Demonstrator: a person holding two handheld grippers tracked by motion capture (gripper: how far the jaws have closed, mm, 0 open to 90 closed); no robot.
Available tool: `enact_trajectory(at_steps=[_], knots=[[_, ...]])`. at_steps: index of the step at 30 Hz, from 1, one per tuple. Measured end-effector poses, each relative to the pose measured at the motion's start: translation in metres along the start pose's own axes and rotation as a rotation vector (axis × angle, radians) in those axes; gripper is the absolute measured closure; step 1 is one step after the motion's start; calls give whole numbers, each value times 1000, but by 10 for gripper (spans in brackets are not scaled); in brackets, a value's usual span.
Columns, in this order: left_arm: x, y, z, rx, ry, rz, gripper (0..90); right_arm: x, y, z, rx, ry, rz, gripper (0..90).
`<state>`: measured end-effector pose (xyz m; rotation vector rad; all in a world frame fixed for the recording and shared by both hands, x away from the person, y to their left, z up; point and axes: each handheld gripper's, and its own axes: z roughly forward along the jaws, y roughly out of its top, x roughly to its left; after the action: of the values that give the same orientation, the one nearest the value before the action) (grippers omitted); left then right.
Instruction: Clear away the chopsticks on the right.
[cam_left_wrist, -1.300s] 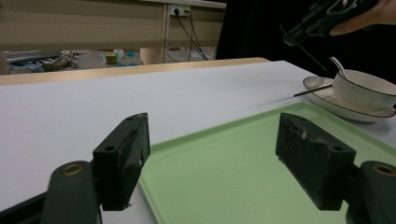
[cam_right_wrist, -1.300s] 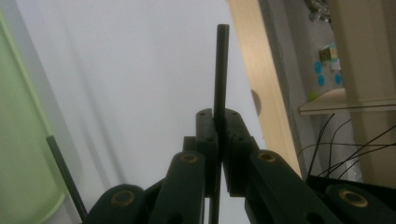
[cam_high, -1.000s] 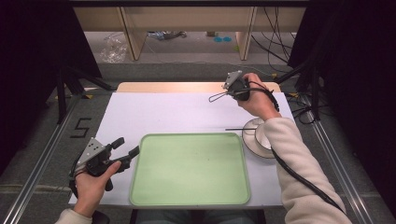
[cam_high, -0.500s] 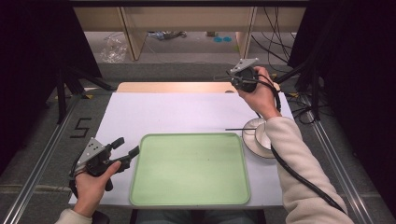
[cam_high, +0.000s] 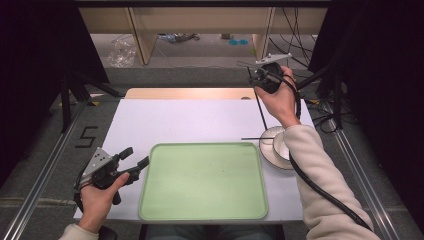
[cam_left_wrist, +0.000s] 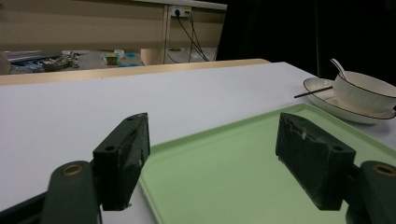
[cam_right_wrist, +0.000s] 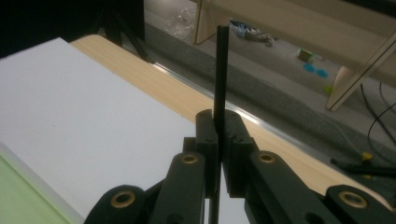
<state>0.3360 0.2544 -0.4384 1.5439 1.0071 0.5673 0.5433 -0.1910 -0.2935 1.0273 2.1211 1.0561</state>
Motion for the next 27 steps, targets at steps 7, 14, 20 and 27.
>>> enact_trajectory(at_steps=[7,14,20,27], knots=[[0,0,0,0,-1,0,261,7,0,-8,60,15,151,877],[0,0,0,0,-1,-1,261,13,-4,-17,153,19,299,877],[0,0,0,1,-2,0,261,18,-16,-22,250,36,354,877],[0,0,0,2,-1,0,261,31,-37,-22,367,60,473,877]])
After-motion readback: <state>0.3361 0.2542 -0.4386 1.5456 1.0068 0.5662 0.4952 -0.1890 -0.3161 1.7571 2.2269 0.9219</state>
